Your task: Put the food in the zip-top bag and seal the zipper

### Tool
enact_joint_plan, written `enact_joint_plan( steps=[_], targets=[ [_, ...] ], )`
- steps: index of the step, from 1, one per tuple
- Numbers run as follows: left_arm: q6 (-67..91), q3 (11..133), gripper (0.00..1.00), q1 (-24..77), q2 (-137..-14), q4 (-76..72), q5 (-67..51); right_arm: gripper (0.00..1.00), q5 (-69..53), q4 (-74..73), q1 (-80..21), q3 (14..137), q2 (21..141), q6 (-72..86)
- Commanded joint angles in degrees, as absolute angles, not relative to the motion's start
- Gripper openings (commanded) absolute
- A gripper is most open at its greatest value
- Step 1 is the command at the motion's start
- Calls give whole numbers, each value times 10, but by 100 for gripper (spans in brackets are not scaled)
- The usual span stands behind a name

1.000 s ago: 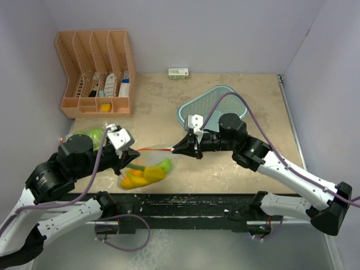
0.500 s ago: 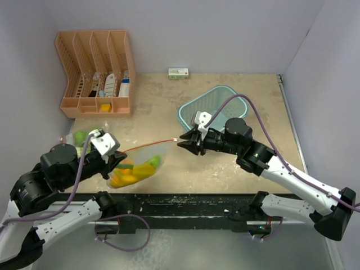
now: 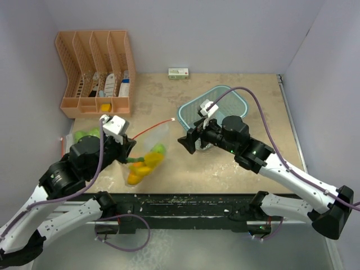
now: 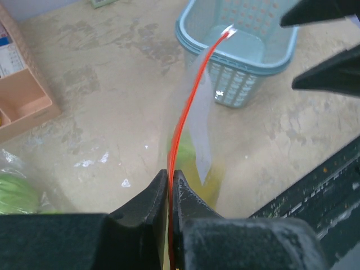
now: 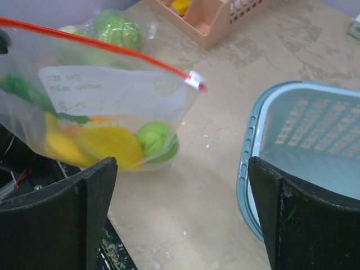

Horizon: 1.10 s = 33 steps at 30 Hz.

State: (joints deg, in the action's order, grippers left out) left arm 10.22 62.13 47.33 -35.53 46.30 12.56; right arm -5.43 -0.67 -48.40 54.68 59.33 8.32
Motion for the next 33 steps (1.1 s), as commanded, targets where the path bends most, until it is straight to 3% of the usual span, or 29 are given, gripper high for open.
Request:
enact_joint_plan(
  steps=[1, 3, 6, 7, 8, 19, 33],
  targets=[
    [163, 591, 12, 473, -352, 283, 238, 99, 37, -22, -483, 570, 587, 142],
    [150, 590, 18, 473, -363, 254, 265, 99, 61, -28, -484, 567, 576, 160],
    [146, 603, 65, 473, -398, 257, 275, 100, 73, -29, -484, 562, 558, 184],
    [149, 604, 93, 473, -412, 261, 261, 99, 72, -27, -483, 558, 552, 191],
    [156, 601, 100, 473, -420, 267, 250, 99, 71, -22, -483, 552, 547, 199],
    [227, 527, 99, 473, -368, 328, 192, 99, 112, -66, -483, 569, 581, 242],
    [230, 533, 99, 473, -341, 361, 195, 99, 141, -82, -484, 553, 579, 258]
  ],
)
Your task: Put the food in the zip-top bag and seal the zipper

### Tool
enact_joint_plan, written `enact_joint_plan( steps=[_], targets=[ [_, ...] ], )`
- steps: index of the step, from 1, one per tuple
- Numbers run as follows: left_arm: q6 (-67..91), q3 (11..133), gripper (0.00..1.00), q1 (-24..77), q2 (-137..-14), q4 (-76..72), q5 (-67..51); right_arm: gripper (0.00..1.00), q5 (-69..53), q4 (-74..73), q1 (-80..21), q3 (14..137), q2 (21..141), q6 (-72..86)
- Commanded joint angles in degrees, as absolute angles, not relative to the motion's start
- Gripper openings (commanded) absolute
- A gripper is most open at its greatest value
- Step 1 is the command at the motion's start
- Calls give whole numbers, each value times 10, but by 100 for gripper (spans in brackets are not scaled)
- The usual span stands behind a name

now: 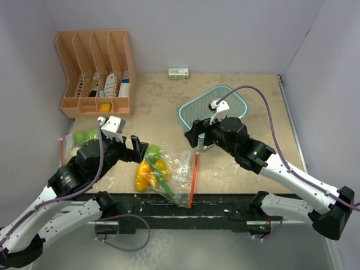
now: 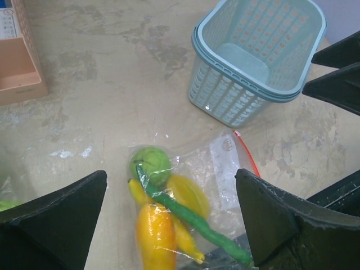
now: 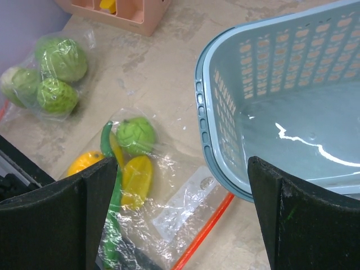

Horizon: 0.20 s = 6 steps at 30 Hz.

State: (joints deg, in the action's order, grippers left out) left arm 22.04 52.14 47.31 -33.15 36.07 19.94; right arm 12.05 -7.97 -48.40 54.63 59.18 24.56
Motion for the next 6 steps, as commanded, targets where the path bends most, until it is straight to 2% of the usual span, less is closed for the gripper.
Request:
enact_joint_plan(
  steps=[1, 6],
  targets=[
    [229, 532, 99, 473, -340, 360, 195, 100, 144, -84, -483, 553, 578, 260],
    [227, 529, 99, 472, -341, 358, 199, 99, 153, -88, -483, 549, 574, 264]
  ],
)
